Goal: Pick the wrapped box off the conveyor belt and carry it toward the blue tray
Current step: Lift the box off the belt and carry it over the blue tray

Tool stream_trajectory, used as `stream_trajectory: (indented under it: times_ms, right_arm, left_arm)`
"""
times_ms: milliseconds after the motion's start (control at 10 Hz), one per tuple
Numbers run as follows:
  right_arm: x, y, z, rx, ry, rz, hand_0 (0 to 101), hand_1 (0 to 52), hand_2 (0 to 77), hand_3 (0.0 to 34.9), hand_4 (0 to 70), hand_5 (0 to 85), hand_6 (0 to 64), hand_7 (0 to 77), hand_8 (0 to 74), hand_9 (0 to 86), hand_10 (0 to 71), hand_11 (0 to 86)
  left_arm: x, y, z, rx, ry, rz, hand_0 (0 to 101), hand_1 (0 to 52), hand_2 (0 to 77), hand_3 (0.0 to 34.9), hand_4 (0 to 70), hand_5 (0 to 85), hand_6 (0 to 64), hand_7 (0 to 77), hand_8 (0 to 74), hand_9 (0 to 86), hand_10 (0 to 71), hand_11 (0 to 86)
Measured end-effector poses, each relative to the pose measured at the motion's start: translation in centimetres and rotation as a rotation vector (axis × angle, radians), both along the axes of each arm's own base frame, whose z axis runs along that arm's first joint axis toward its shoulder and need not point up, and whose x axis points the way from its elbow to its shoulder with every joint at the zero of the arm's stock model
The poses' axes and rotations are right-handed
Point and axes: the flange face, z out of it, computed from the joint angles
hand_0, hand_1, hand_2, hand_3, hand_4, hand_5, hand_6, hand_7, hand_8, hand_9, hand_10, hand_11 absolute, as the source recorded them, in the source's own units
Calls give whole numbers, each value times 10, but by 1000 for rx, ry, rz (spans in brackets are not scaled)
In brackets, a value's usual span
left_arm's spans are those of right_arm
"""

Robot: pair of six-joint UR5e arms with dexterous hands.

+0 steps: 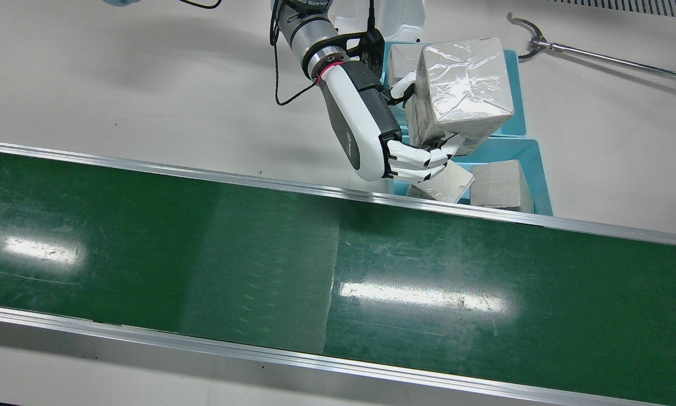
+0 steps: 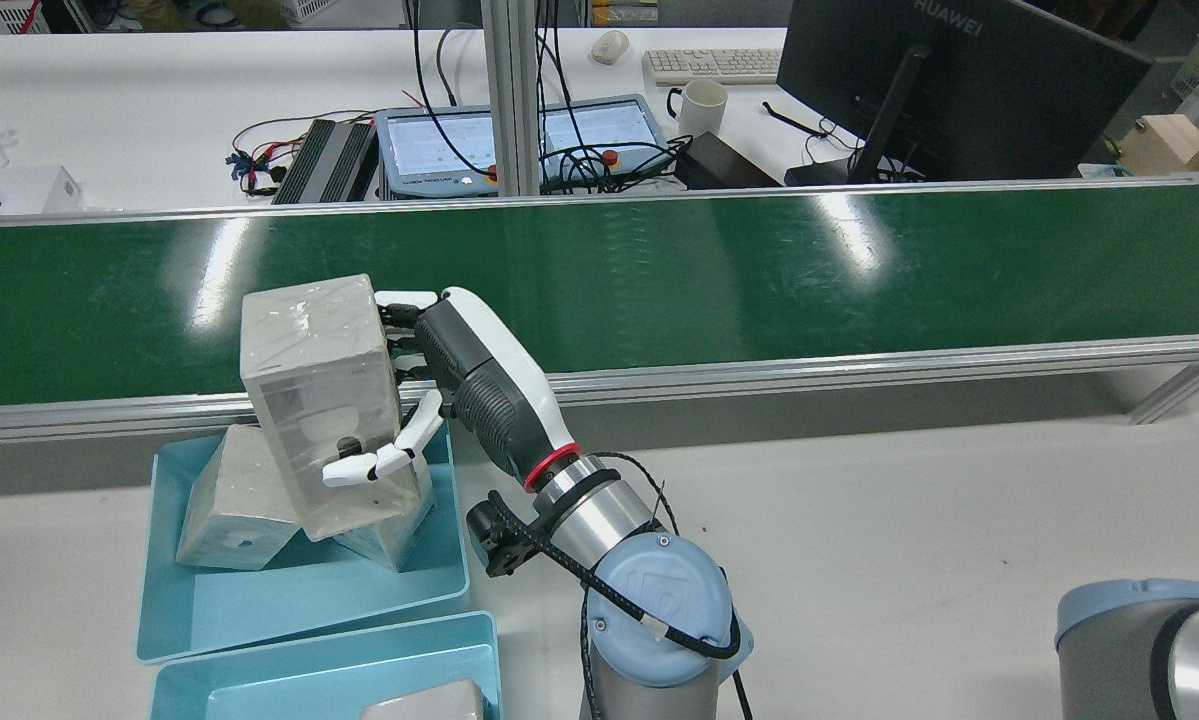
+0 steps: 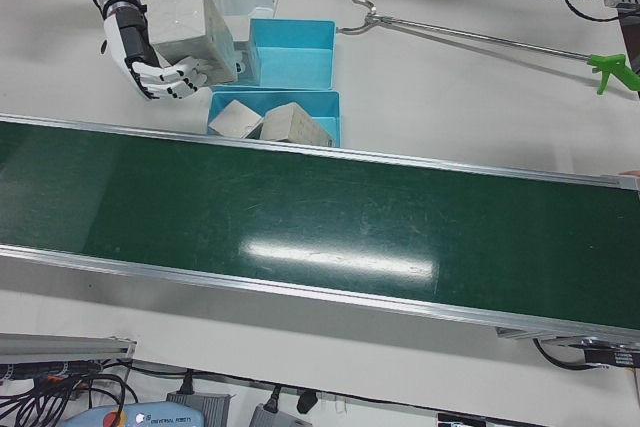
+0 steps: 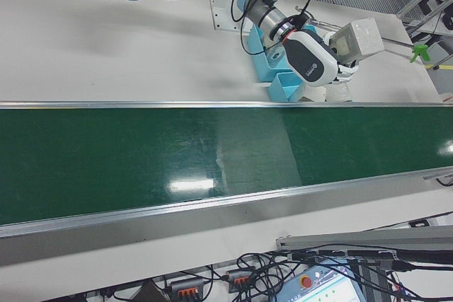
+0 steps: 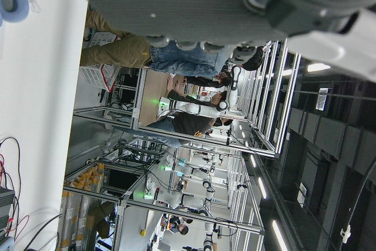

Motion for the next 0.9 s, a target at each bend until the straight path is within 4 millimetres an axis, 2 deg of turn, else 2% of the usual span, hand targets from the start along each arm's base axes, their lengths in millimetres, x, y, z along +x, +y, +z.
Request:
stream_trajectory:
  times_ms: [200,300,400,500,600,700,800,900]
  right_arm:
    - [-16,18,12,2,48,-15,504,5,322,1,464,355,404,556,573,535,671,371]
    - [-20,23,22,0,68,-21,497,5,322,1,453,382,404,556,573,535,671,371]
    - [-23,26,33,-1,72,-27,495,5,322,0,387,442,404,556,573,535,671,371]
    - [-27,26,46,4,59,-32,484,5,322,0,235,502,365,742,573,535,671,371]
    - [-31,26,56,10,49,-37,463,16,365,0,158,447,311,764,529,731,676,393]
    - [-36,27,64,13,46,-45,461,71,251,0,87,344,245,578,442,584,600,300]
    - [-40,29,69,13,45,-54,455,196,131,0,87,344,245,578,442,584,600,300]
    - [-44,32,72,12,43,-63,455,196,131,0,87,344,245,578,442,584,600,300]
  left_arm:
    - [0,0,0,0,0,0,0,0,5,0,5,11,0,5,5,0,5,0]
    - [0,0,0,0,0,0,0,0,5,0,5,11,5,5,5,0,0,0]
    - [0,0,0,0,0,0,0,0,5,0,5,11,5,5,5,5,5,5]
    - [0,0,0,0,0,0,0,0,5,0,5,11,5,5,5,0,5,5]
    - [0,0,0,0,0,0,0,0,5,0,0,11,5,5,5,5,5,0]
    - [0,0,0,0,0,0,0,0,5,0,0,11,5,5,5,5,5,0]
    - [0,0,0,0,0,0,0,0,5,0,0,11,5,5,5,0,0,0]
    - [0,0,0,0,0,0,0,0,11,0,0,11,5,5,5,5,5,0]
